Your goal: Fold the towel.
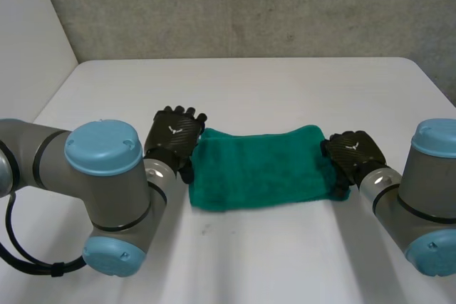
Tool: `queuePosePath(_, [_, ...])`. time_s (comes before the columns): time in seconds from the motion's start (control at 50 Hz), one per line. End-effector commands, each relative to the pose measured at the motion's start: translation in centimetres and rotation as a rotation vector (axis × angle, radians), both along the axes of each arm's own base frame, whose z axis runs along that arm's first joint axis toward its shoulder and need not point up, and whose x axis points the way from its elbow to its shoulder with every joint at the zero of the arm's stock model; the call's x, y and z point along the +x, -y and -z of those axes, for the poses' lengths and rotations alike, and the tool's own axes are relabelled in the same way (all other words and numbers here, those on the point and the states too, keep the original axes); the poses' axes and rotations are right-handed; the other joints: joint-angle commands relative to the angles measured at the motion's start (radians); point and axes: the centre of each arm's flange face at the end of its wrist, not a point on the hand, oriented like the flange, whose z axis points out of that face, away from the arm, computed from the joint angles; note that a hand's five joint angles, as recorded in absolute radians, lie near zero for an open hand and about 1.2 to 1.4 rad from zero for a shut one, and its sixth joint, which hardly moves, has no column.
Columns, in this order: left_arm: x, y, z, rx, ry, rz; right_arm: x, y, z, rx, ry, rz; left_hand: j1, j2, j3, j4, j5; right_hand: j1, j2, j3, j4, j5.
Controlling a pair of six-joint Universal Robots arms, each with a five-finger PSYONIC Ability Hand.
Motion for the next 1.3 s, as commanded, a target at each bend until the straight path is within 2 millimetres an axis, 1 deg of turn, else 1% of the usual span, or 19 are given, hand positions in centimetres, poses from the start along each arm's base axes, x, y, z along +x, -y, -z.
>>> queuePosePath(0.02, [0.5,0.0,0.4,0.015,0.01,-0.011,-1.0,0.7,0.9,0.027,-0.004,0.026,-0.031,-0.027,-0.039,-0.029,-0.046,0.285,0.221,0.224,0.229,0.224])
queuePosePath(0.1, [0.9,-0.1,0.1,0.014,0.009,-0.017,-1.4,1.0,1.1,0.038,0.003,0.03,-0.031,-0.027,-0.039,-0.029,-0.046,0.86,0.797,0.8,0.805,0.799])
queuePosePath(0.26, [2.6,-0.2,-0.5,0.017,0.011,-0.051,-1.2,1.1,0.7,0.027,0.01,0.012,-0.031,-0.027,-0.039,-0.029,-0.046,0.948,0.884,0.888,0.893,0.887])
queuePosePath(0.36, [3.8,0.0,-1.2,0.011,0.004,-0.082,-0.5,2.4,-1.2,-0.061,0.001,-0.002,-0.031,-0.027,-0.039,-0.029,-0.046,0.948,0.884,0.888,0.893,0.887])
queuePosePath(0.44, [4.2,0.3,-1.7,0.003,-0.007,-0.095,2.8,1.8,-4.7,-0.171,-0.001,-0.104,-0.031,-0.027,-0.039,-0.029,-0.046,0.948,0.884,0.888,0.893,0.887])
queuePosePath(0.46, [4.3,0.3,-1.7,0.003,-0.01,-0.097,5.3,0.4,-6.2,-0.199,0.014,-0.183,-0.031,-0.027,-0.039,-0.029,-0.046,0.948,0.884,0.888,0.893,0.887])
queuePosePath(0.52, [4.7,0.7,-2.3,-0.004,-0.028,-0.111,8.9,-2.1,-7.8,-0.22,0.036,-0.303,-0.031,-0.027,-0.039,-0.029,-0.046,0.948,0.884,0.888,0.893,0.887])
queuePosePath(0.54, [4.7,0.7,-2.4,-0.005,-0.037,-0.113,10.8,-3.7,-7.4,-0.198,0.033,-0.376,-0.031,-0.027,-0.039,-0.029,-0.046,0.948,0.884,0.888,0.893,0.887])
queuePosePath(0.6, [4.8,0.9,-3.0,-0.01,-0.068,-0.121,13.5,-6.1,-5.8,-0.15,0.022,-0.489,-0.031,-0.027,-0.039,-0.029,-0.046,0.948,0.884,0.888,0.893,0.887])
queuePosePath(0.62, [4.8,1.0,-3.1,-0.011,-0.076,-0.122,14.7,-7.3,-4.2,-0.111,0.004,-0.562,-0.031,-0.027,-0.039,-0.029,-0.046,0.948,0.884,0.888,0.893,0.887])
queuePosePath(0.7, [4.7,1.2,-3.6,-0.012,-0.122,-0.128,16.2,-9.3,-1.5,-0.072,-0.056,-0.696,-0.031,-0.027,-0.039,-0.029,-0.046,0.948,0.884,0.888,0.893,0.887])
queuePosePath(0.76, [4.4,1.3,-4.1,-0.021,-0.15,-0.123,16.4,-9.1,-1.4,-0.087,-0.068,-0.703,-0.031,-0.027,-0.039,-0.029,-0.046,0.876,0.813,0.816,0.821,0.815])
queuePosePath(0.78, [4.3,1.4,-4.3,-0.023,-0.159,-0.122,16.4,-8.7,-1.7,-0.093,-0.061,-0.691,-0.031,-0.027,-0.039,-0.029,-0.046,0.536,0.472,0.475,0.481,0.475])
queuePosePath(0.86, [3.6,2.2,-5.2,-0.035,-0.232,-0.124,16.2,-7.8,-2.7,-0.096,-0.016,-0.599,-0.028,-0.023,-0.035,-0.025,-0.043,-0.258,-0.322,-0.318,-0.313,-0.319])
queuePosePath(1.0, [0.2,1.8,-4.9,0.012,-0.328,-0.058,12.9,-3.8,-5.1,-0.055,0.121,-0.294,-0.01,-0.006,-0.018,-0.008,-0.025,-0.274,-0.337,-0.334,-0.329,-0.335])
queuePosePath(1.14, [-2.3,0.2,-1.2,0.165,-0.303,-0.014,11.1,-1.9,-4.6,0.052,0.212,-0.214,-0.004,0.0,-0.012,-0.002,-0.019,-0.274,-0.337,-0.334,-0.329,-0.335])
queuePosePath(1.2, [-2.7,-0.3,0.6,0.217,-0.256,-0.006,10.4,-1.1,-3.9,0.093,0.198,-0.197,-0.004,0.0,-0.012,-0.002,-0.019,-0.274,-0.337,-0.334,-0.329,-0.335])
queuePosePath(1.24, [-2.7,-0.3,1.6,0.24,-0.231,-0.01,10.0,-0.4,-1.7,0.171,0.17,-0.183,0.002,0.006,-0.006,0.004,-0.013,-0.274,-0.337,-0.334,-0.329,-0.335])
queuePosePath(1.3, [-2.6,-0.3,3.1,0.269,-0.191,-0.016,10.0,-0.2,-0.7,0.216,0.156,-0.175,0.019,0.024,0.012,0.022,0.004,-0.274,-0.337,-0.334,-0.329,-0.335])
